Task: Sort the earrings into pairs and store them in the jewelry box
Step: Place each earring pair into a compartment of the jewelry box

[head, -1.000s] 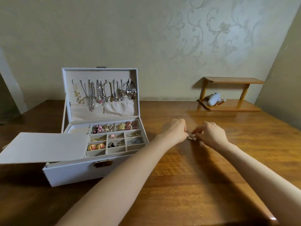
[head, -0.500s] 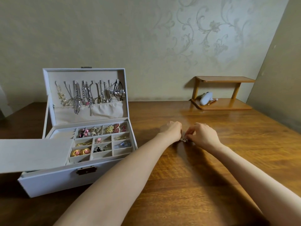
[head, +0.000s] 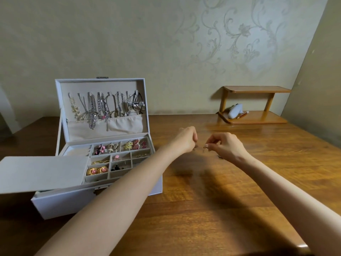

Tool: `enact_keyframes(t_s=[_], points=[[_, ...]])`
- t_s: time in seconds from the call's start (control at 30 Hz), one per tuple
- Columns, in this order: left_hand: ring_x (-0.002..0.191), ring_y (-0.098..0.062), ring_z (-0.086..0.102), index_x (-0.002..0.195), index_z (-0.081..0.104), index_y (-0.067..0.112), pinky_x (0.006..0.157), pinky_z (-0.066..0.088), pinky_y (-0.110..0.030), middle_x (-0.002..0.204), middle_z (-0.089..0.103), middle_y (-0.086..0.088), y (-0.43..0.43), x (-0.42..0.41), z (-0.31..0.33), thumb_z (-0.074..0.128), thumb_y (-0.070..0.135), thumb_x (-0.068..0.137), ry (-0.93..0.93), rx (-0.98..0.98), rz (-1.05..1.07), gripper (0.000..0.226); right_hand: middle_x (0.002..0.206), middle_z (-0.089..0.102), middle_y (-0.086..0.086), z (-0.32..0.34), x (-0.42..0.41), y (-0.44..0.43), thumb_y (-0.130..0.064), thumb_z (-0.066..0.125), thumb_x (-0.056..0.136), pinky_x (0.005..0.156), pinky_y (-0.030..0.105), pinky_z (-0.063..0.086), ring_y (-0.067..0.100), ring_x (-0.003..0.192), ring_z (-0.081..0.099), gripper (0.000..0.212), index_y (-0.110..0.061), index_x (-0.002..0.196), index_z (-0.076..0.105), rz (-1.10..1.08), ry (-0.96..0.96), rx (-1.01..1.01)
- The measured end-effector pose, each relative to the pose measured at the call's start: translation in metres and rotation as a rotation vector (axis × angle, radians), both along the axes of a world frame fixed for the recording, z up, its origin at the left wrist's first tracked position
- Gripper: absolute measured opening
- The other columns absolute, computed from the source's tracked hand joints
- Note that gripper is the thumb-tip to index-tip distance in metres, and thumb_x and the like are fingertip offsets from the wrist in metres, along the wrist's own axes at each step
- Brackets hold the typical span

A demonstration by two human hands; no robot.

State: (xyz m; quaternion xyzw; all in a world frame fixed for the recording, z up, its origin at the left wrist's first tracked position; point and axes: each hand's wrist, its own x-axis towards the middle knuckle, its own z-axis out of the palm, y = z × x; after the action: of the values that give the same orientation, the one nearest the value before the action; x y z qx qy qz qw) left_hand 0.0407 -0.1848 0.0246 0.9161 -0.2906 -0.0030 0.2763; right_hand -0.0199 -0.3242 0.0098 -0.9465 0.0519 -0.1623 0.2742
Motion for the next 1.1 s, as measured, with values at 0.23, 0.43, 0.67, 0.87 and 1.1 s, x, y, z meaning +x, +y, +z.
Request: enact_keyframes(t_s=[0.23, 0.43, 0.67, 0.87, 1.1], points=[[0.074, -0.008, 0.061, 0.08, 0.06, 0.018, 0.067, 0.046, -0.019, 0.075, 0.061, 0.011, 0.063, -0.016, 0.027, 0.064, 0.01, 0.085, 0.057, -0.053, -0.111, 0.01, 0.074, 0.066, -0.008, 0.015, -0.006, 0.037, -0.025, 0.064, 0.085, 0.059, 0.022, 0.038, 0.003, 0.064, 0.053, 0.013, -0.027, 0.073, 0.062, 0.136, -0.028, 0.06], [0.075, -0.003, 0.062, 0.08, 0.064, 0.016, 0.068, 0.045, -0.016, 0.08, 0.066, 0.007, 0.118, -0.034, 0.036, 0.068, 0.015, 0.082, 0.05, -0.065, -0.052, 0.004, 0.075, 0.065, -0.009, 0.021, -0.009, 0.074, -0.028, 0.066, 0.084, 0.058, 0.019, 0.037, 0.001, 0.063, 0.052, 0.009, -0.024, 0.076, 0.066, 0.244, -0.043, 0.089], [0.082, -0.006, 0.063, 0.075, 0.068, 0.021, 0.08, 0.049, -0.026, 0.083, 0.068, 0.008, 0.173, -0.046, 0.036, 0.07, 0.013, 0.079, 0.028, -0.048, 0.102, 0.009, 0.075, 0.064, -0.012, 0.021, -0.01, 0.112, -0.032, 0.068, 0.081, 0.054, 0.016, 0.032, -0.004, 0.055, 0.048, 0.008, -0.024, 0.079, 0.07, 0.359, -0.053, 0.093], [0.081, -0.009, 0.063, 0.071, 0.067, 0.029, 0.082, 0.052, -0.034, 0.081, 0.069, 0.008, 0.19, -0.052, 0.023, 0.072, 0.015, 0.078, 0.038, -0.001, 0.148, 0.017, 0.064, 0.058, -0.017, 0.018, -0.007, 0.14, -0.027, 0.069, 0.08, 0.052, 0.015, 0.029, -0.01, 0.054, 0.048, 0.007, -0.022, 0.08, 0.073, 0.425, -0.053, 0.078], [0.072, -0.01, 0.058, 0.078, 0.066, 0.03, 0.074, 0.048, -0.031, 0.071, 0.063, 0.011, 0.201, -0.053, 0.022, 0.065, 0.024, 0.084, 0.0, 0.061, 0.204, 0.009, 0.063, 0.058, -0.014, 0.018, -0.003, 0.16, -0.027, 0.07, 0.079, 0.058, 0.022, 0.035, -0.001, 0.055, 0.046, 0.007, -0.021, 0.079, 0.073, 0.458, -0.052, 0.074]])
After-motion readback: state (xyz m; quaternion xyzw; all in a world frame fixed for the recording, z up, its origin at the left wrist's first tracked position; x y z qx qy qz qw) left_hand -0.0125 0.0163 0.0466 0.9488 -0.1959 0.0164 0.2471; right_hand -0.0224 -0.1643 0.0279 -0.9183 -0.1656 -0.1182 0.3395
